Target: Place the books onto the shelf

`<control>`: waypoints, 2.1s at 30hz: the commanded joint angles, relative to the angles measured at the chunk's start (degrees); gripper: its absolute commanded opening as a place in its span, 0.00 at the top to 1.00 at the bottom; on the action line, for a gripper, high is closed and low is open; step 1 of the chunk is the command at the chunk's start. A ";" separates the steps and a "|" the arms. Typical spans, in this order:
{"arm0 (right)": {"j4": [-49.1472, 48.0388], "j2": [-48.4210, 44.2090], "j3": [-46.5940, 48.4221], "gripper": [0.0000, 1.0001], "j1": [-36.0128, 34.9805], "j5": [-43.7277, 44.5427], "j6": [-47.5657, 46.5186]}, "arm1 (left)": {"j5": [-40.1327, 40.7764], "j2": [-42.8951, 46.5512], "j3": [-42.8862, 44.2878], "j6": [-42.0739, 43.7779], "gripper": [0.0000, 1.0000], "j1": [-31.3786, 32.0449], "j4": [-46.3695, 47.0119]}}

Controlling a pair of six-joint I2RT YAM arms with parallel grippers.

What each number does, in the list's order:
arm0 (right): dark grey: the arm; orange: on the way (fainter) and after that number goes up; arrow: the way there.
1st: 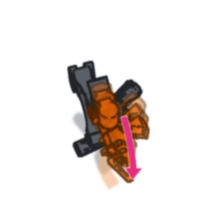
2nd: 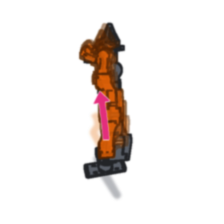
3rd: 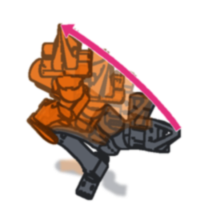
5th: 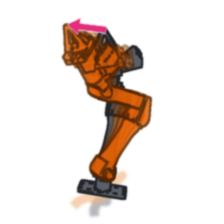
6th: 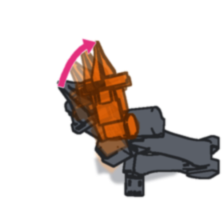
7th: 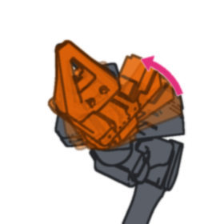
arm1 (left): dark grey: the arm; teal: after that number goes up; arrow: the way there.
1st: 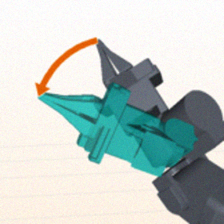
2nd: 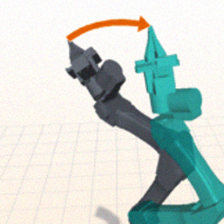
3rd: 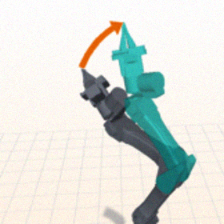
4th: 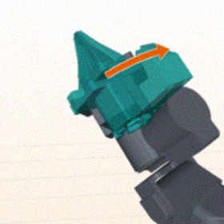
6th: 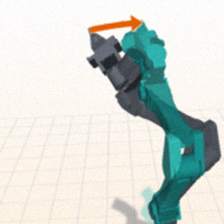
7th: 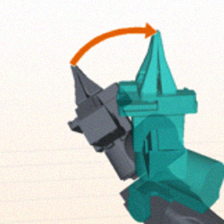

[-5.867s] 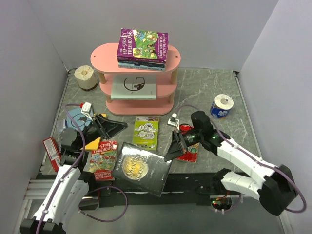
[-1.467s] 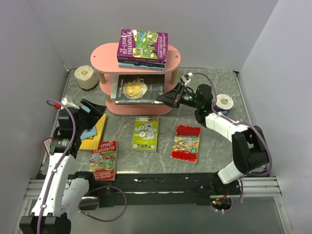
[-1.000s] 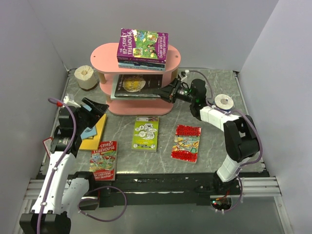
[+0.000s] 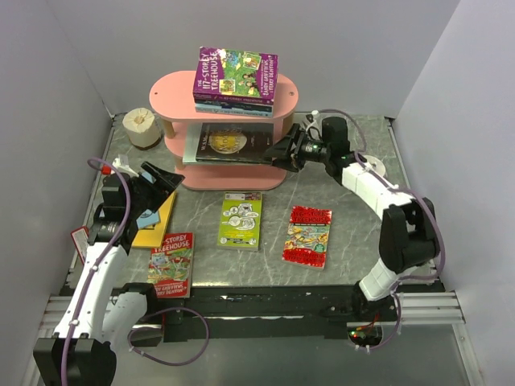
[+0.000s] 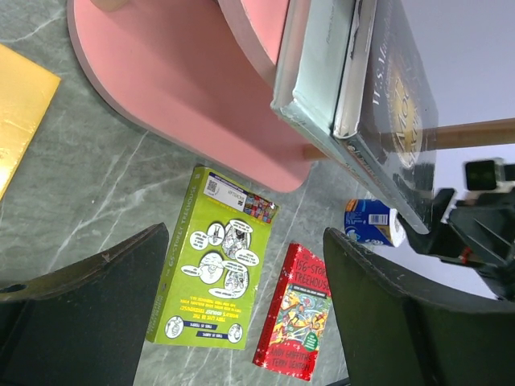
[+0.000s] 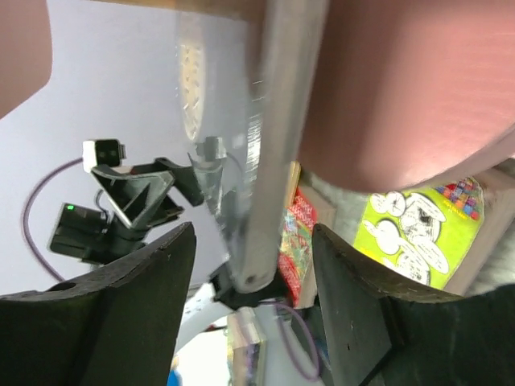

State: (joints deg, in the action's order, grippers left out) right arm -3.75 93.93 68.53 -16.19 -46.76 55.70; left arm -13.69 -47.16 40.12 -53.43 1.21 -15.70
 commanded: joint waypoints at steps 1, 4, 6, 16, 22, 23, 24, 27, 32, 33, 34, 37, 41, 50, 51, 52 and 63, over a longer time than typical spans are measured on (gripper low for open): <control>11.73 -8.66 3.19 0.32 0.01 6.41 -11.03 | -0.46 0.22 1.80 0.26 0.16 -0.25 2.17; 18.32 -12.36 4.24 0.31 -1.04 12.63 -16.58 | 0.07 -0.65 3.73 0.61 0.16 -0.25 2.34; 22.02 -14.73 4.86 0.31 -2.00 16.95 -20.08 | 0.60 -2.23 5.66 0.43 0.16 -0.25 2.61; 9.63 -18.63 -2.90 0.55 -5.70 33.94 -19.66 | 0.51 -12.42 9.63 -2.64 0.16 -1.04 14.20; 7.89 -15.09 -0.94 0.47 -5.96 32.61 -20.28 | -1.68 -17.09 11.65 -2.38 0.20 -1.13 19.20; 7.01 -14.83 -1.21 0.47 -5.88 32.53 -20.37 | -2.38 -17.18 11.39 -2.56 0.21 -1.13 20.70; 6.57 -14.57 -1.21 0.47 -5.88 32.00 -19.94 | -2.91 -17.18 10.95 -2.91 0.21 -1.13 21.84; 4.98 -12.90 -0.94 0.48 -5.96 31.29 -19.06 | -4.67 -17.53 10.60 -3.43 0.22 -1.13 25.54; 0.94 -12.37 -1.82 0.50 -5.88 30.51 -17.56 | -8.10 -19.29 10.69 -3.34 0.25 -1.13 30.27; 0.76 -12.11 -1.56 0.50 -5.96 30.16 -17.21 | -9.32 -19.81 10.33 -3.70 0.26 -1.13 31.16; 0.93 -11.06 -0.52 0.50 -5.88 29.80 -17.12 | -9.94 -20.16 9.98 -4.57 0.27 -1.13 32.30; 0.85 -9.47 0.72 0.51 -6.05 28.75 -16.94 | -12.05 -22.01 9.28 -5.72 0.28 -1.13 35.74; 1.55 -7.28 2.30 0.52 -6.58 27.52 -16.94 | -14.78 -26.66 11.47 -5.11 0.30 -0.78 35.74; -0.29 -5.95 2.31 0.67 -7.55 26.90 -16.85 | -16.98 -29.31 11.91 -4.05 0.44 1.34 38.64; -0.38 -5.86 2.39 0.70 -7.72 26.81 -16.94 | -16.98 -29.40 12.09 -3.88 0.45 1.42 38.47; -0.21 -5.43 2.92 0.71 -7.81 26.55 -16.94 | -17.07 -29.66 12.09 -3.79 0.46 1.42 38.38; 0.06 -3.58 5.03 0.75 -9.13 26.28 -17.47 | -16.98 -28.87 11.56 -2.73 0.58 1.42 36.71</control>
State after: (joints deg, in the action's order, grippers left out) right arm -1.61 89.10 69.89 -23.66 -19.46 38.92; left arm -29.47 -77.36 50.17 -57.58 2.22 19.31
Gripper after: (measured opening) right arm 0.262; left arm 0.438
